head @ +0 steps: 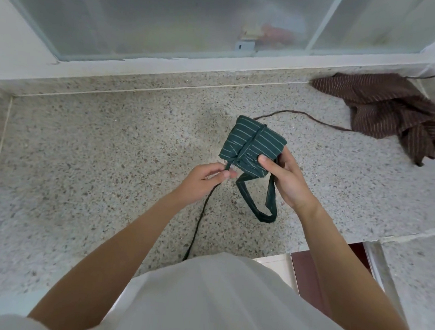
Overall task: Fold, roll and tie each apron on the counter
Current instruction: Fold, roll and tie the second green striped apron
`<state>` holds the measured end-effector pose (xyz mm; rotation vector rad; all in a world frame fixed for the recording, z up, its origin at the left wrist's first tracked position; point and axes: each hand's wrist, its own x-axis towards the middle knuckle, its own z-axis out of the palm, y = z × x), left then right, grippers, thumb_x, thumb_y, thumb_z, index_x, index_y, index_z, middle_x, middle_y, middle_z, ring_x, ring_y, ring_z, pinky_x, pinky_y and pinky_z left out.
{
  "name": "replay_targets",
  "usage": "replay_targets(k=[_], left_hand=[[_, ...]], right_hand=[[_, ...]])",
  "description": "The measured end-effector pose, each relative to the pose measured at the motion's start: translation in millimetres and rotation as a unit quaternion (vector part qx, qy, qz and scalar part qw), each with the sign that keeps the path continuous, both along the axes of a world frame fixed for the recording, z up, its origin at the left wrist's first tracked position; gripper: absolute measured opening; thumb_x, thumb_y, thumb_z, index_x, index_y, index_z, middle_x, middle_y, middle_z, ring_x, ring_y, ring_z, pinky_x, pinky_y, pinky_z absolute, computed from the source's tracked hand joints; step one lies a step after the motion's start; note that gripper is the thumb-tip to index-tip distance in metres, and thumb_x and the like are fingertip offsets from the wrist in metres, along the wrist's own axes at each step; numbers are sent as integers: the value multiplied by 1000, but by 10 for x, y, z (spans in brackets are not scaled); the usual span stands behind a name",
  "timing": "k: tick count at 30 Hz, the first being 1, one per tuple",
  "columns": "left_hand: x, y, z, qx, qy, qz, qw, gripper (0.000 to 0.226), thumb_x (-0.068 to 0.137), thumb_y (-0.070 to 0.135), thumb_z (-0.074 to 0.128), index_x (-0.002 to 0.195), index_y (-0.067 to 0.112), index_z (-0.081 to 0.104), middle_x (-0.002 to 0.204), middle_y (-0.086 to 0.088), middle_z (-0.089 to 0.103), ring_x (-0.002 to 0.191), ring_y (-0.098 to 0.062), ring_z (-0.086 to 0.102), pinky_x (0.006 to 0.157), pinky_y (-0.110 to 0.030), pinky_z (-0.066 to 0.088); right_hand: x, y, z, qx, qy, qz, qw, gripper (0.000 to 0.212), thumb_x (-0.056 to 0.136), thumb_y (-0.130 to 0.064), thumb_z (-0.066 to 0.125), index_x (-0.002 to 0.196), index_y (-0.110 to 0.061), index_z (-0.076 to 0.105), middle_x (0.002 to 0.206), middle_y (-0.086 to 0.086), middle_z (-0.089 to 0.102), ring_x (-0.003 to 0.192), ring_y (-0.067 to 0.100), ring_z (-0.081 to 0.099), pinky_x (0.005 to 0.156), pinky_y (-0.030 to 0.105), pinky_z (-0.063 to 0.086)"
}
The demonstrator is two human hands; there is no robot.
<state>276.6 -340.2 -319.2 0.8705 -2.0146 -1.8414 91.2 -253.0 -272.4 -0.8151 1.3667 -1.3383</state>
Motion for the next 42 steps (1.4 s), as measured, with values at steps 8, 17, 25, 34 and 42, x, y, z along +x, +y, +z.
replay_targets(k=[8,17,25,34,42], left_hand=[[67,-413,56,-327,-241,-237,882,24,90,30,57,110,23,67,93,7,69,77,-8,62,81,-25,48],[-113,-457,367,-417,-217,-9,883,21,90,37,57,102,28,72,87,7,73,70,-8,64,68,-23,48],[36,-550,162,-288,-103,224,925,15,81,29,71,92,20,75,79,6,73,65,-4,66,62,-26,54],[-335,-846,-666,-122,-162,207,957,18,83,21,69,101,18,73,96,-2,71,87,-14,65,78,-11,45],[-716,-886,-851,-291,-162,134,933,18,85,22,67,101,18,73,88,0,66,76,-16,59,61,-24,46]], right_hand=[[-57,15,84,62,337,383,858,34,82,-17,69,112,-21,54,98,-9,62,92,10,59,79,23,47],[65,-258,-291,101,498,106,855,33,84,-21,67,107,-9,48,86,3,60,73,19,54,63,26,42],[435,-737,-439,162,-68,-155,972,35,84,-15,69,114,-9,54,109,3,65,97,14,64,79,23,51],[176,-1049,-1094,258,149,-123,947,40,86,-34,65,111,-9,47,106,4,58,96,19,58,78,32,49],[-189,-1079,-1172,102,593,-77,795,48,85,-22,64,128,-7,49,128,16,49,114,28,40,97,38,35]])
